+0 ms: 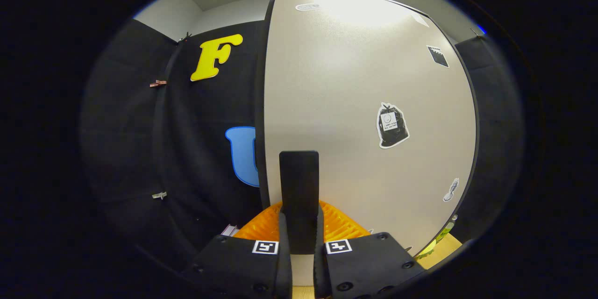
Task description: Open the shoe cabinet door, grab the shoes and put them into the shoe cabinet, then close the shoe cabinet door.
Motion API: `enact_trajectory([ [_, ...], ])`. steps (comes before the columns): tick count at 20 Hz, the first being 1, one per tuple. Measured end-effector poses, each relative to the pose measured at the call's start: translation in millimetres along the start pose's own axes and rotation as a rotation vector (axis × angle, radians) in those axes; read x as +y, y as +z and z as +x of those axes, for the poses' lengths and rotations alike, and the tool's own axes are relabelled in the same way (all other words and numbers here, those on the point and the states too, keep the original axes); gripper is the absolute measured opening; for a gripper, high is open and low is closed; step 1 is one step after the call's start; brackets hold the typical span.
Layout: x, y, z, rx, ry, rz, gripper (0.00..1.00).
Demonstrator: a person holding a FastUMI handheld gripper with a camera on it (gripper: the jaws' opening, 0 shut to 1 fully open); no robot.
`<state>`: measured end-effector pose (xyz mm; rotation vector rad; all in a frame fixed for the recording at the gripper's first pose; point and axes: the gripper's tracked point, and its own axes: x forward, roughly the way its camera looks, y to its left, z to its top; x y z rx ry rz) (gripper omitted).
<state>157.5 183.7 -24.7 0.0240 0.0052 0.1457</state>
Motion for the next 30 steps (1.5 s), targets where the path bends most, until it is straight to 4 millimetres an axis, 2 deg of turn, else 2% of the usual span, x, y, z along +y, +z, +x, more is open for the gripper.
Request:
enact_trajectory([
  [6, -18, 7, -74, -0.029, 0.064, -0.009, 0.22],
  [8, -30, 9, -97, -0.031, 0.086, 0.001, 0.22],
  [15, -74, 12, -158, -0.021, 0.121, 0.025, 0.21],
  [21, -130, 15, -199, -0.032, 0.077, 0.027, 0.21],
  [24, -161, 17, -213, -0.037, 0.035, 0.028, 0.21],
  [30, -222, 22, -218, -0.041, -0.088, 0.037, 0.19],
])
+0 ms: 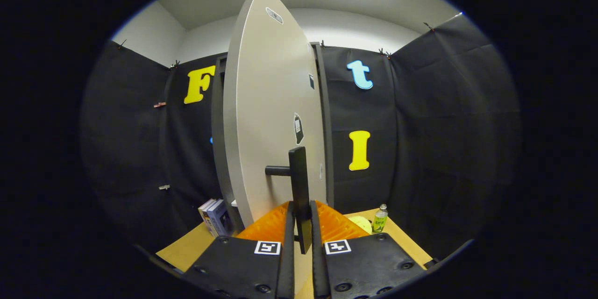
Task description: Open the shoe cabinet door, grab the shoes and put them into the shoe cabinet, then close the shoe cabinet door.
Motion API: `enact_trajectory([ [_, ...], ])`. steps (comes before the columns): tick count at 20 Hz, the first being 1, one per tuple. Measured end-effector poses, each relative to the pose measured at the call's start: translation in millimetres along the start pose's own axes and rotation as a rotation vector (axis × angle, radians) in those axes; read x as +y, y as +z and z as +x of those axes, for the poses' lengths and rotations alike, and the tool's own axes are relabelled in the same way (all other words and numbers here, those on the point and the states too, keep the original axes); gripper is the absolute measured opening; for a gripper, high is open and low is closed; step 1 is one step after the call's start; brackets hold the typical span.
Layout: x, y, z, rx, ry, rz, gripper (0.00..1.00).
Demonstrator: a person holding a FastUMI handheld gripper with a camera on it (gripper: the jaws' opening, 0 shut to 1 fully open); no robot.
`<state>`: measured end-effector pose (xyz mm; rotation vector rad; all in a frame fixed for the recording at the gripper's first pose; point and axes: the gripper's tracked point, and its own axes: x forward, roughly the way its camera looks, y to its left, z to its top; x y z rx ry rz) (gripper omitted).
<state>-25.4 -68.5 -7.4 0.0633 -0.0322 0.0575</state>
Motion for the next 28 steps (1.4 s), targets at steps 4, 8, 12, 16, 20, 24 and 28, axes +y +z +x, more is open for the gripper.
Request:
enact_trajectory([
  [4, -41, 16, -2, -0.036, -0.053, -0.008, 0.14],
  [8, -76, 21, -8, -0.043, -0.105, -0.017, 0.13],
  [12, -83, 28, -22, -0.059, -0.109, -0.014, 0.14],
  [16, -90, 35, -37, -0.072, -0.178, -0.051, 0.28],
  [20, -72, 42, -60, -0.084, -0.158, -0.079, 0.69],
  [24, -21, 27, -74, -0.039, -0.054, -0.050, 0.98],
  [28, 27, -31, -65, 0.103, 0.020, -0.009, 0.99],
])
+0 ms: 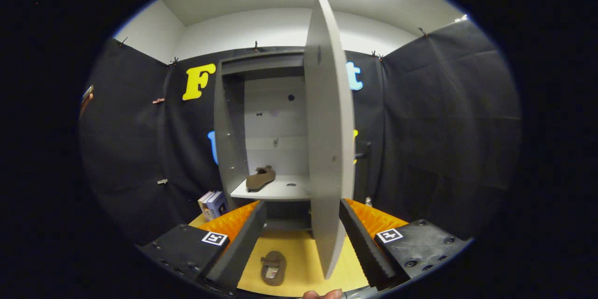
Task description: Open the shoe cabinet door, grab the shoes and put them into the shoe cabinet, then close the shoe cabinet door.
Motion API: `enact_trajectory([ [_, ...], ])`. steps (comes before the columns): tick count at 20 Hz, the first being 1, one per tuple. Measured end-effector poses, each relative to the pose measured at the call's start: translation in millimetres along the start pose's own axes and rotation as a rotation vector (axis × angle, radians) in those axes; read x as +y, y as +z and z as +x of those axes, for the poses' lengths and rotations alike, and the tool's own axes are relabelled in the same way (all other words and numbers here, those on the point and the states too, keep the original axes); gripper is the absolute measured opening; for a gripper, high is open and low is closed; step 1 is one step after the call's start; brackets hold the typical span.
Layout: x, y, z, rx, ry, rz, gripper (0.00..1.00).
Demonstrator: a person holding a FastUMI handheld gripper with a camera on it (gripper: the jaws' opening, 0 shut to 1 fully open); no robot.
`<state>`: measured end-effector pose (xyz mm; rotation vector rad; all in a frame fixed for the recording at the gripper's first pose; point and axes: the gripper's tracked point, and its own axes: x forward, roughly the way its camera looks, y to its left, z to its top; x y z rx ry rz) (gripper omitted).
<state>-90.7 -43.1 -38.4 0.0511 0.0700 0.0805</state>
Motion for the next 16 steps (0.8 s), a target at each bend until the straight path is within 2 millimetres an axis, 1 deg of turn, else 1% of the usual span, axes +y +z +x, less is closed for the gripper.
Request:
enact_trajectory([
  [2, 21, -35, 12, 0.092, 0.036, 0.014, 1.00],
  [5, 55, -90, 23, 0.205, 0.100, 0.028, 1.00],
  [6, 63, -105, 30, 0.234, 0.114, 0.025, 1.00],
  [8, 76, -147, 43, 0.314, 0.138, 0.024, 1.00],
  [10, 87, -192, 54, 0.401, 0.149, 0.034, 1.00],
  [12, 91, -241, 59, 0.497, 0.152, 0.044, 0.99],
  [16, 96, -321, 73, 0.629, 0.147, 0.063, 0.99],
])
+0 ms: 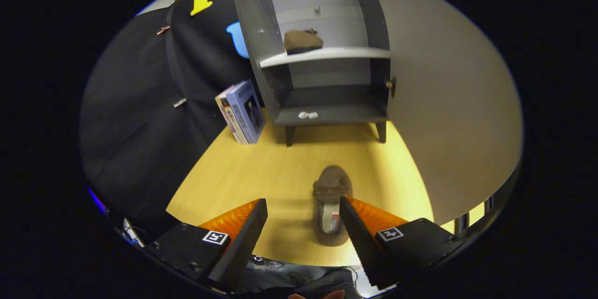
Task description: Open the shoe cabinet door, grab the shoes and put them into the shoe cabinet, then close the shoe cabinet door.
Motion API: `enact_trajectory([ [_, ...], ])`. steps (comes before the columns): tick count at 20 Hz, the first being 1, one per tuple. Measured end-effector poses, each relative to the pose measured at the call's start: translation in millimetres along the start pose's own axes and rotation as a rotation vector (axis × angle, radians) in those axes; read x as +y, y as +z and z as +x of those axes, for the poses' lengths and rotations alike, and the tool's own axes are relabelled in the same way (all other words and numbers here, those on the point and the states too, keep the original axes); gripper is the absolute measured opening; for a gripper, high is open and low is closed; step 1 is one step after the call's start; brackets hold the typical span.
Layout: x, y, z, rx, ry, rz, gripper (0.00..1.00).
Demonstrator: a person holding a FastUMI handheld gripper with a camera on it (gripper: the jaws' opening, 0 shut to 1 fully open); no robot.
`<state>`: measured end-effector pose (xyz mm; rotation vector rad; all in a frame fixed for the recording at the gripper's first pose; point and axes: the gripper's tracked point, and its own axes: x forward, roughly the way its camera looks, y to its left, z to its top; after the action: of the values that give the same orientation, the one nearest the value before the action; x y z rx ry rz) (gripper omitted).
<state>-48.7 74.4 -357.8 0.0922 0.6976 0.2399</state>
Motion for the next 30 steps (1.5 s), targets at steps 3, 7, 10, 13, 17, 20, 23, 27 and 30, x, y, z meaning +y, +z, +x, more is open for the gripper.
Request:
enact_trajectory([
  [3, -3, -31, 39, 0.067, 0.007, 0.024, 0.99],
  [7, -14, -59, 99, 0.128, -0.019, 0.074, 0.97],
  [10, -28, -67, 144, 0.110, -0.073, 0.074, 0.89],
  [13, -46, -55, 171, 0.017, -0.161, 0.043, 0.63],
  [17, -51, -39, 184, -0.085, -0.175, 0.069, 0.11],
  [20, -48, -20, 165, -0.139, -0.177, 0.029, 0.11],
  [23, -35, 19, 132, -0.194, -0.139, 0.014, 0.11],
  [27, -18, 91, 80, -0.243, -0.094, 0.021, 0.11],
  [30, -13, 154, 44, -0.279, -0.085, 0.033, 0.11],
])
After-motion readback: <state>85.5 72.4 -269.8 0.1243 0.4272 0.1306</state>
